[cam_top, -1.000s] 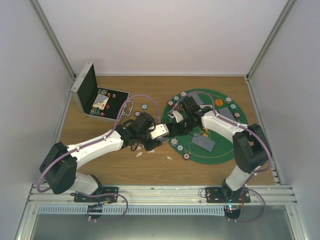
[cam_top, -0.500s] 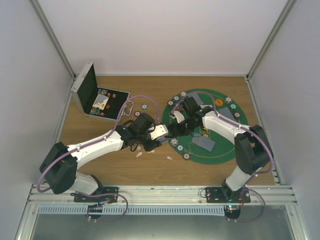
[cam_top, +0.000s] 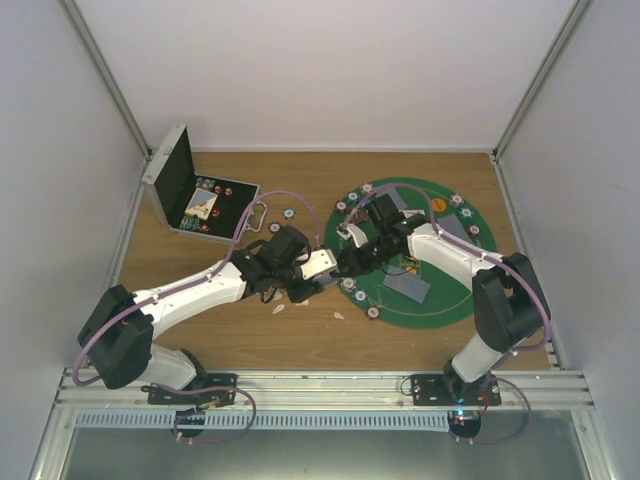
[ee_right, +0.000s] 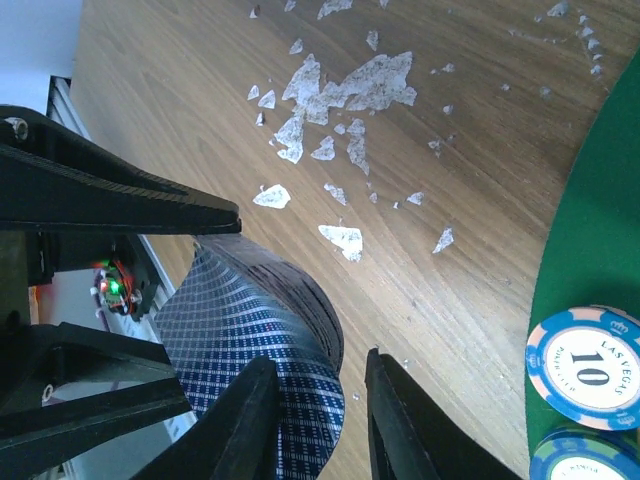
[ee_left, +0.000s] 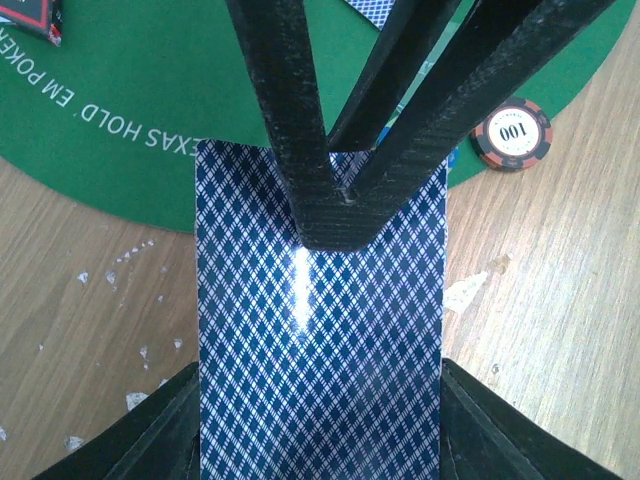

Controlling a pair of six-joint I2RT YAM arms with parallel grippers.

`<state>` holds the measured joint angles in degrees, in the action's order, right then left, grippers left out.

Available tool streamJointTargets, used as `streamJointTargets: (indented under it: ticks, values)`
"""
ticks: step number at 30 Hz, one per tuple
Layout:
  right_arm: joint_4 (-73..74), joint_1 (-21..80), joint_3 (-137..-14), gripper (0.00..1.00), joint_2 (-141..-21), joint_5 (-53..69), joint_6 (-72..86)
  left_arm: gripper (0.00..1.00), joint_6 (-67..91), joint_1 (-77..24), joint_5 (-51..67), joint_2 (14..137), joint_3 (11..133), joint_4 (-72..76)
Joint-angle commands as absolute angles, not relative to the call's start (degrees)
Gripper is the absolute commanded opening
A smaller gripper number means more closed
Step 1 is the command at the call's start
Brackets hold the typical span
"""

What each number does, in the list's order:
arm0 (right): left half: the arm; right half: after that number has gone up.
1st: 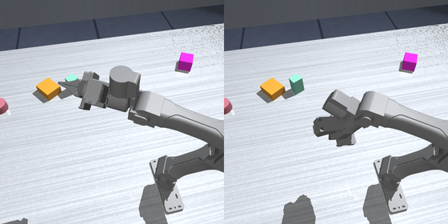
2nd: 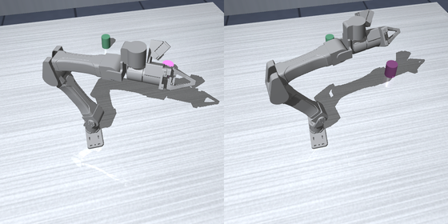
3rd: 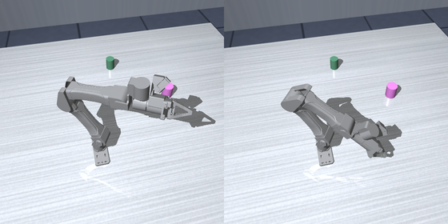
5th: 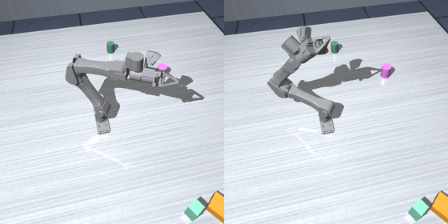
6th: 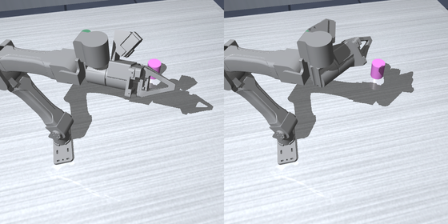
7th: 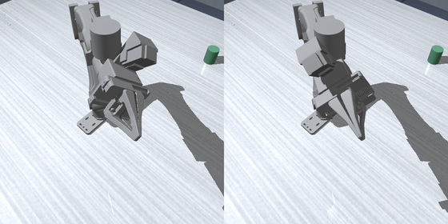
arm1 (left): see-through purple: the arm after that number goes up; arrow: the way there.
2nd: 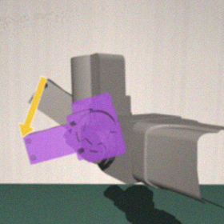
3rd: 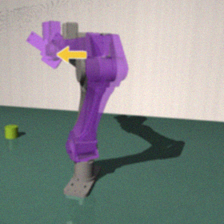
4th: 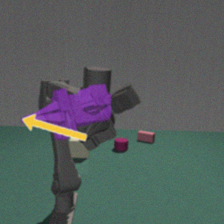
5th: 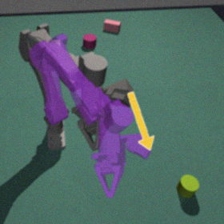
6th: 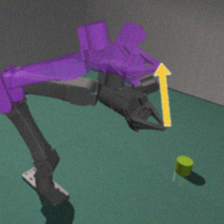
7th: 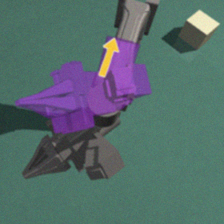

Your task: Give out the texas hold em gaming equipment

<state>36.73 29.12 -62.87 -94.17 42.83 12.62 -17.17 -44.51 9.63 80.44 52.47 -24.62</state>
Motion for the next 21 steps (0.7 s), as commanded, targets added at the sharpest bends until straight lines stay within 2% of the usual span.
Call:
streamJointTargets:
  ticks: [1,21]
  values:
    - [38.08,28.74,-62.56,0.25,-92.2,43.94,11.61,0.55,-17.26,-44.26,10.15,78.92,52.65,-21.54]
    - [41.81,28.33,-63.28,0.05,-91.37,39.99,10.04,0.55,-17.23,-44.21,10.04,78.84,52.65,-21.55]
